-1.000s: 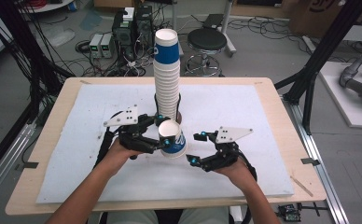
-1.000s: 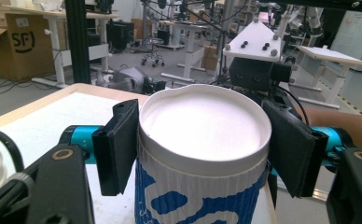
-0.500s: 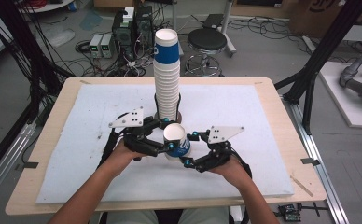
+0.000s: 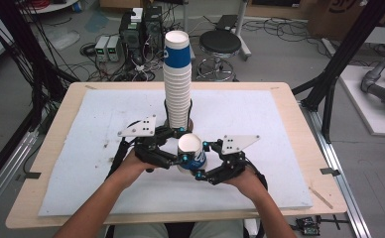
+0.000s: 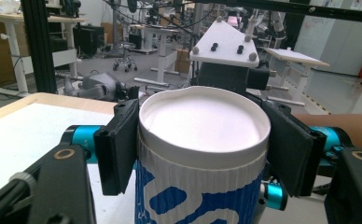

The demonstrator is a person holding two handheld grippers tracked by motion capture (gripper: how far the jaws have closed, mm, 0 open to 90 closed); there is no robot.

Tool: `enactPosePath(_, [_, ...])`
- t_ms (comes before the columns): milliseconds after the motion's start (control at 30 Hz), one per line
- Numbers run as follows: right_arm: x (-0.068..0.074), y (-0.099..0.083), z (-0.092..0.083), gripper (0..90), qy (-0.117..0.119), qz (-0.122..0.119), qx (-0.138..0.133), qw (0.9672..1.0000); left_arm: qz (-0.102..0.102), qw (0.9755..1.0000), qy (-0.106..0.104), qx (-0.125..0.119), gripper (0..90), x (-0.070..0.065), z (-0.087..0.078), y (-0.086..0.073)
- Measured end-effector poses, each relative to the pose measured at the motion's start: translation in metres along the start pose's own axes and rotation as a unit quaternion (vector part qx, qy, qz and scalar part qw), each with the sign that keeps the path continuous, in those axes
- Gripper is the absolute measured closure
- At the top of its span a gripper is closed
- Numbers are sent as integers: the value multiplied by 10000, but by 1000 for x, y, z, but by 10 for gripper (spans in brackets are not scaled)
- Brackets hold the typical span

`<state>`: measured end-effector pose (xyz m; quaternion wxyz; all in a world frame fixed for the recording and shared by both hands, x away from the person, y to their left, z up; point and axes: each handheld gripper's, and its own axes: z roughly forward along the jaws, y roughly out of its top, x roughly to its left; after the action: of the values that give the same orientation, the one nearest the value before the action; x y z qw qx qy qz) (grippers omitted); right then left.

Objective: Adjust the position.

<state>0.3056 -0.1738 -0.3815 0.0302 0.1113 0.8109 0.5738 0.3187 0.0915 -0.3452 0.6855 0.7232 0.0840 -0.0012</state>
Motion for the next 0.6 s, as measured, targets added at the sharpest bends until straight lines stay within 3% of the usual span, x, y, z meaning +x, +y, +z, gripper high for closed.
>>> enactPosePath(167, [1,1,-2,323,-13,-86,72,9999,-45,10000,-4,86,320,0,-1,0])
enactPosePath(267, [0,1,-2,336,-5,-96,210,9997,-81,9995,66,288,309,0,-1,0])
enactPosePath(367, [0,2,-4,338,-4,-148,395,9991,-347,9981,247,450,127,1,-1,0])
enactPosePath(400, [0,3,-5,338,-10,-160,416,9990,-387,9975,276,527,124,1,-2,0])
enactPosePath(600, [-3,12,-17,338,-124,-224,638,9976,-301,9964,254,744,124,2,-10,4])
